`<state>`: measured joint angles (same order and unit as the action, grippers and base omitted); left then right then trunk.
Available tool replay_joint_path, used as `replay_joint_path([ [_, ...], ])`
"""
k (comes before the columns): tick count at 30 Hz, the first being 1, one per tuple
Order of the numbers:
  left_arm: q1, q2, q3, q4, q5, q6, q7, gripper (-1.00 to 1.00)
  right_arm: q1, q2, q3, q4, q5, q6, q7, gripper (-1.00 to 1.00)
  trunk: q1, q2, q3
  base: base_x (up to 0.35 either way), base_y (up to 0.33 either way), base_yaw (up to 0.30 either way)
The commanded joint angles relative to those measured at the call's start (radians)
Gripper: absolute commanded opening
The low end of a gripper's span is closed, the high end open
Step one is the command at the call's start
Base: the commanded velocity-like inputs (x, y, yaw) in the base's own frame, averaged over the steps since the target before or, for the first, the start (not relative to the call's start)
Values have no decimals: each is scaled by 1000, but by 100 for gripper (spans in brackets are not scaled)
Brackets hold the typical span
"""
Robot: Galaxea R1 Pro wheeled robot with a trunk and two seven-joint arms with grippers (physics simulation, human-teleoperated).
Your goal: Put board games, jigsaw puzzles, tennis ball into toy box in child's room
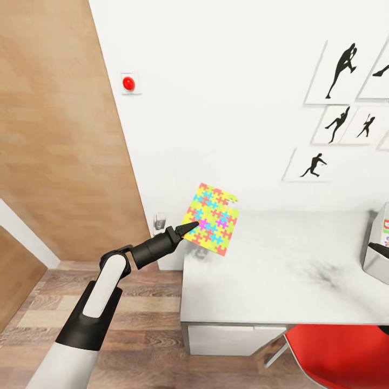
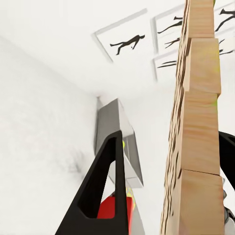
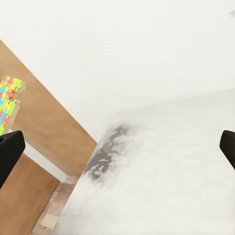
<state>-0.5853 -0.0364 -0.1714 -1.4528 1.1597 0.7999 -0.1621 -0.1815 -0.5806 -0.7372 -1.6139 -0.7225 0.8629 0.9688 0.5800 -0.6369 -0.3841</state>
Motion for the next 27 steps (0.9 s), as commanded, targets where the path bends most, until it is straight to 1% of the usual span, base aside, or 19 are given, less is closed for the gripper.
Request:
replay_joint_path([
  [1, -1, 0, 1, 0, -3, 4, -3, -100, -1, 0, -1, 0, -1, 5, 2, 100, 0, -1, 0, 0, 0, 0],
  [12, -1, 0, 0, -1, -3, 4, -4, -100, -1, 2, -1, 0, -1, 4, 2, 100, 0, -1, 18, 0, 0, 0],
  [17, 6, 0, 3, -17, -3, 4, -5, -100, -1, 2, -1, 0, -1, 4, 2, 100, 0, -1, 27, 0, -12, 0],
  [21, 8, 0, 3, -20, -3, 4, -5, -100, -1, 2, -1, 0, -1, 4, 2, 100, 0, -1, 33, 0, -141, 0],
  [27, 9, 0, 2, -21, -3, 4, -5, -100, -1, 3, -1, 0, -1, 4, 2, 100, 0, -1, 43, 0, -230, 0],
])
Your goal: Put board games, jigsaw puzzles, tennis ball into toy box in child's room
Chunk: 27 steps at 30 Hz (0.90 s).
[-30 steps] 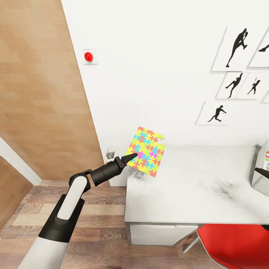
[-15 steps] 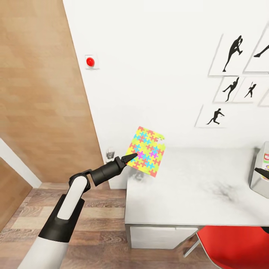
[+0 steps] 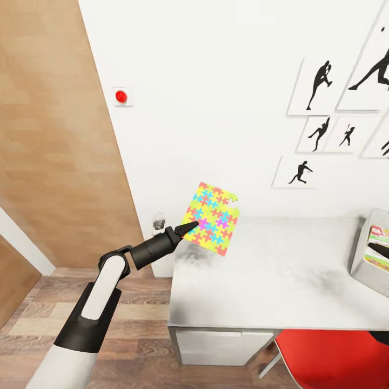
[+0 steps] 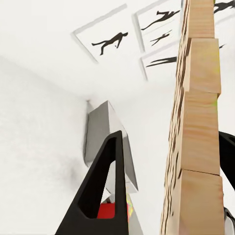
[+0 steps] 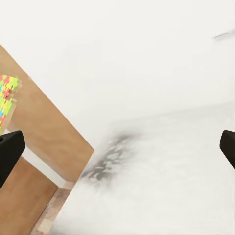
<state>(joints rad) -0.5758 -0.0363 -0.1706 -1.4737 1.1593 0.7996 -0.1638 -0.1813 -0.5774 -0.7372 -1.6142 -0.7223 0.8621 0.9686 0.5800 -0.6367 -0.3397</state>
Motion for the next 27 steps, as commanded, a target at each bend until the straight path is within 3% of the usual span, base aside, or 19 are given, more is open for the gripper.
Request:
replay_joint_path([
  [1, -1, 0, 1, 0, -3, 4, -3, -100, -1, 0, -1, 0, -1, 5, 2, 100, 0, -1, 0, 0, -262, 0],
  [21, -1, -2, -5, 0, -3, 4, -2, -100, -1, -1, -1, 0, -1, 6, 0, 100, 0, -1, 33, -139, -247, 0],
  [27, -1, -1, -4, 0, -3, 4, -2, -100, -1, -1, -1, 0, -1, 6, 0, 100, 0, -1, 43, -160, -127, 0],
])
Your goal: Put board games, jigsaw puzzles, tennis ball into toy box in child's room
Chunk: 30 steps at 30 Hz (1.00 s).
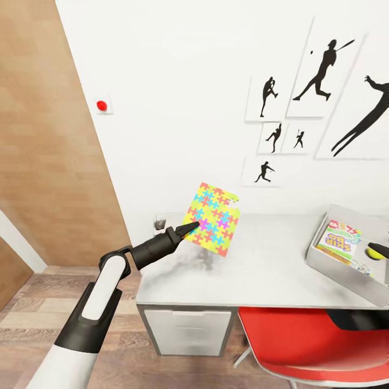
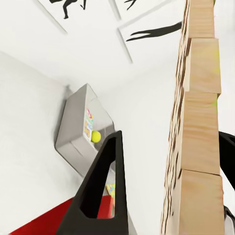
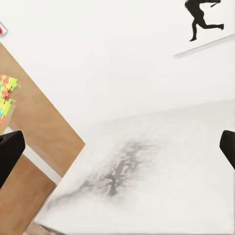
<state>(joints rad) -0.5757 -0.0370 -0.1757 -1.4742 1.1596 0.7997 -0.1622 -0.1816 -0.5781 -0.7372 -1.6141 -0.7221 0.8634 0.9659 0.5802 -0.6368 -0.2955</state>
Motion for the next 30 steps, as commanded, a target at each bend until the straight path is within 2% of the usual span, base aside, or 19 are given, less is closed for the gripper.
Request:
replay_joint_path([
  [1, -1, 0, 1, 0, -3, 4, -3, -100, -1, 0, -1, 0, -1, 5, 2, 100, 0, -1, 0, -73, -51, 0],
  [12, -1, 0, 0, 0, -3, 4, -1, -100, -1, 0, -1, 0, 0, 5, 2, 100, 0, -1, 18, 11, -42, 0],
  [30, -1, -1, 0, 0, -4, 4, 1, -100, -1, 0, -2, 0, 0, 5, 0, 100, 0, -1, 48, 199, -209, -1],
])
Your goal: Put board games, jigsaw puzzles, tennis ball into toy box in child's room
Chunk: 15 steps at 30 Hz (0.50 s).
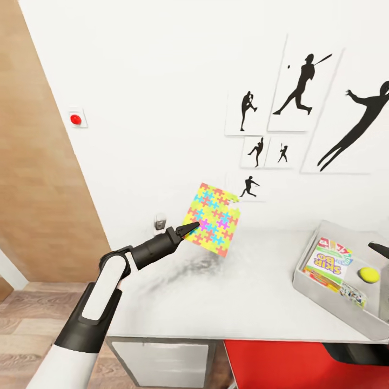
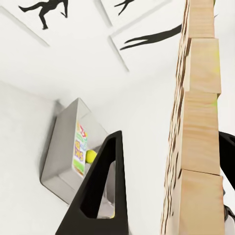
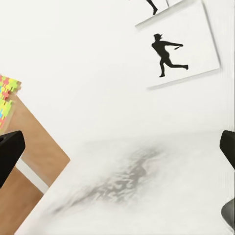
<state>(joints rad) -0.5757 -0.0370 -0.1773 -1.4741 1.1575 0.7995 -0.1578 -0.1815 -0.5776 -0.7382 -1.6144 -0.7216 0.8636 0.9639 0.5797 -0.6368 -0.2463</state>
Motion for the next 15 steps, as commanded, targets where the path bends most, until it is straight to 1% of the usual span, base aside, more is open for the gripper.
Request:
replay_joint_path([
  [1, -1, 0, 2, 0, -2, 4, -4, -100, -1, 0, -1, 1, -1, 5, 2, 100, 1, -1, 0, 120, -184, -46],
  [7, -1, 0, 1, 0, -2, 4, -5, -100, -1, -1, -2, 1, -1, 5, 1, 100, 1, -1, 10, 63, -97, -91],
  [15, -1, 0, 1, 0, -2, 4, -6, -100, -1, -1, -1, 1, -1, 5, 1, 100, 1, -1, 22, 16, -25, -142],
])
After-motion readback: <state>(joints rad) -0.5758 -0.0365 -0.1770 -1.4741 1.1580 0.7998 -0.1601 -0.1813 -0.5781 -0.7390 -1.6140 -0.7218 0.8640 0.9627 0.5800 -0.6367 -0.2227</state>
